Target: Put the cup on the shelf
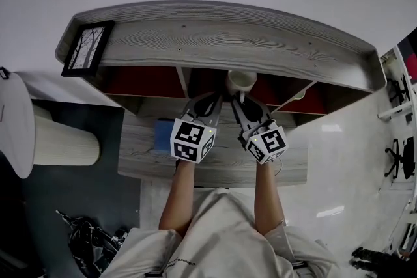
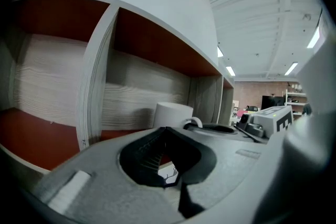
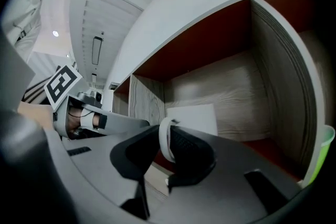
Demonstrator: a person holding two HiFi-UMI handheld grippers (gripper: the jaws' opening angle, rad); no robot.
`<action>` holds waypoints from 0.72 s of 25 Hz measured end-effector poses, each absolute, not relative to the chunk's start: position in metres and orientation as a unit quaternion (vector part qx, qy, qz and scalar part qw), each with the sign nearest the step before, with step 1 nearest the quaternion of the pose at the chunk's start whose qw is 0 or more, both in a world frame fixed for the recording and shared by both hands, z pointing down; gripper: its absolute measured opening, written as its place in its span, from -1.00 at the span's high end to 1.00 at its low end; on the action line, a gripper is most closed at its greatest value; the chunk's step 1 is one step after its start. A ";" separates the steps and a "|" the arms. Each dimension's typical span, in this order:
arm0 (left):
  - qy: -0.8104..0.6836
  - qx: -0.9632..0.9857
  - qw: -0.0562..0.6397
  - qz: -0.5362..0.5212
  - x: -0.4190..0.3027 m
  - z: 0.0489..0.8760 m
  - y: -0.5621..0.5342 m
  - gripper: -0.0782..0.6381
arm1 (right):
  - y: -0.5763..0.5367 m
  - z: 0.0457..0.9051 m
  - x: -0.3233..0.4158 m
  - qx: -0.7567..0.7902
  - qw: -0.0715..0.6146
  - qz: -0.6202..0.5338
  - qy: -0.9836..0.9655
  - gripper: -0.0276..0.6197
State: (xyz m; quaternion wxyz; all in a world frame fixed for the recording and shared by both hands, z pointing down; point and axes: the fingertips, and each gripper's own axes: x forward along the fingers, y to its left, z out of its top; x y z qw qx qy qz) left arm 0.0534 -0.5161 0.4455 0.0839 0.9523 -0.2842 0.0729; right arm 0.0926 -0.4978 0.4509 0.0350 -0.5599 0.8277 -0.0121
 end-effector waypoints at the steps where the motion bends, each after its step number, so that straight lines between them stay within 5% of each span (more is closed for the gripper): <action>1: -0.285 0.952 0.084 0.072 0.052 0.445 -0.516 0.75 | -0.497 0.451 0.093 -0.563 0.034 -0.014 0.826 0.69; 18: -0.303 0.947 0.086 0.069 0.037 0.443 -0.496 0.75 | -0.475 0.444 0.104 -0.594 0.034 -0.004 0.804 0.62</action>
